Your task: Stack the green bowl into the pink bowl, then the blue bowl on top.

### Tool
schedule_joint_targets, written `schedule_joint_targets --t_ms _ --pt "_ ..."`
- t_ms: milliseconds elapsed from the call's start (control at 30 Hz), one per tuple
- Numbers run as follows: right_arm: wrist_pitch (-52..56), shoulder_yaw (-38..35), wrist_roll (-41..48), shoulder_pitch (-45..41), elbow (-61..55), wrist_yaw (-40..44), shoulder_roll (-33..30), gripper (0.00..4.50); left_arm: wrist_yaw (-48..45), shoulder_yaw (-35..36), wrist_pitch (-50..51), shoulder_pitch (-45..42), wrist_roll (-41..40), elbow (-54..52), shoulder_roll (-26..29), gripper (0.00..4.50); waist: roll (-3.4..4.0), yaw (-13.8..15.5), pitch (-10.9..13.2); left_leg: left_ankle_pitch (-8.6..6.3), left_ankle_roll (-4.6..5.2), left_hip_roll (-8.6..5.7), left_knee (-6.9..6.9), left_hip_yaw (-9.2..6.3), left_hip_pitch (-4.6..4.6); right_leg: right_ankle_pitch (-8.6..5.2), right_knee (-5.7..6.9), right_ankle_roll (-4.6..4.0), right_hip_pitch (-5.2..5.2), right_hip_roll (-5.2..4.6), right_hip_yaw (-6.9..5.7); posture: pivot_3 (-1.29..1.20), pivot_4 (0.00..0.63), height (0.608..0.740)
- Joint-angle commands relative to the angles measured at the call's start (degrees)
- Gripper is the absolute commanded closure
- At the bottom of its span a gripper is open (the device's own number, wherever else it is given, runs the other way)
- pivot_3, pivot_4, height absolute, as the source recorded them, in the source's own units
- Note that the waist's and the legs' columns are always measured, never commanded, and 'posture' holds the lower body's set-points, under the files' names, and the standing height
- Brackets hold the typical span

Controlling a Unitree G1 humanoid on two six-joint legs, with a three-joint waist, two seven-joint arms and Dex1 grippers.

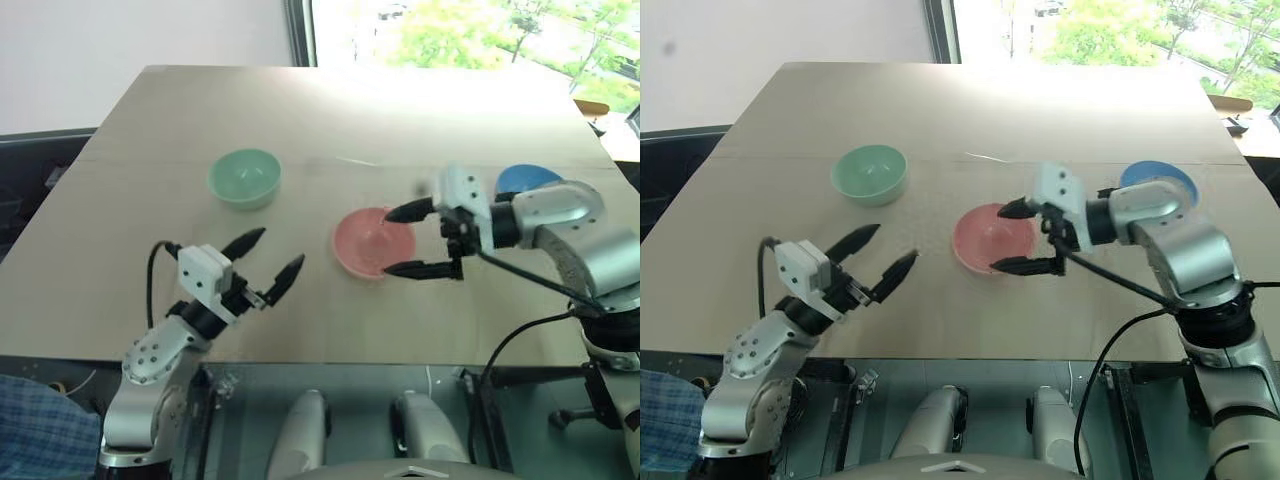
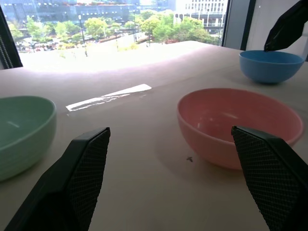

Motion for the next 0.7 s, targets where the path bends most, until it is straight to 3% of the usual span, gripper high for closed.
schedule_joint_targets --t_ms 33,133,233,433,700 --pt "-2.6 -12.5 5.3 2.2 0.7 -5.7 1.1 0.11 2.4 1.9 3.0 -3.7 2.4 1.1 2.9 0.21 -0.01 0.0 0.0 0.0 0.0 0.0 0.0 0.01 0.0 0.0 0.0 0.0 0.0 0.0 0.01 0.0 0.15 0.74" --pt "-7.0 -22.0 11.4 7.0 -0.5 -5.7 2.3 0.11 0.0 1.1 3.4 -7.1 6.7 4.8 8.4 0.21 -0.01 0.0 0.0 0.0 0.0 0.0 -0.02 -0.01 0.0 0.0 0.0 0.0 0.0 0.01 -0.02 0.0 0.15 0.74" --pt "-8.6 -26.4 15.3 11.6 -2.7 -6.2 1.4 0.11 -2.5 -0.1 4.7 -11.6 9.9 10.7 14.2 0.21 0.01 0.2 0.0 0.0 0.0 0.01 -0.07 -0.03 0.0 0.0 -0.02 0.0 -0.01 0.04 -0.04 0.0 0.15 0.74" --pt "-10.6 -27.8 19.8 17.0 -6.5 -7.7 -0.5 0.11 -5.8 -3.5 5.0 -26.1 14.8 24.9 19.7 0.21 0.01 -0.3 0.0 0.0 0.0 0.06 -0.05 0.05 0.03 -0.01 0.02 0.02 -0.02 0.09 0.03 0.0 0.15 0.74" --pt "-12.3 -25.9 21.8 21.7 -8.6 -10.5 -2.2 0.11 -12.3 -12.2 -8.8 -38.3 24.3 45.7 21.6 0.21 0.01 -0.5 0.0 0.0 0.0 0.04 -0.06 0.09 -0.05 -0.01 -0.03 0.02 -0.1 0.08 0.08 0.0 0.15 0.74"
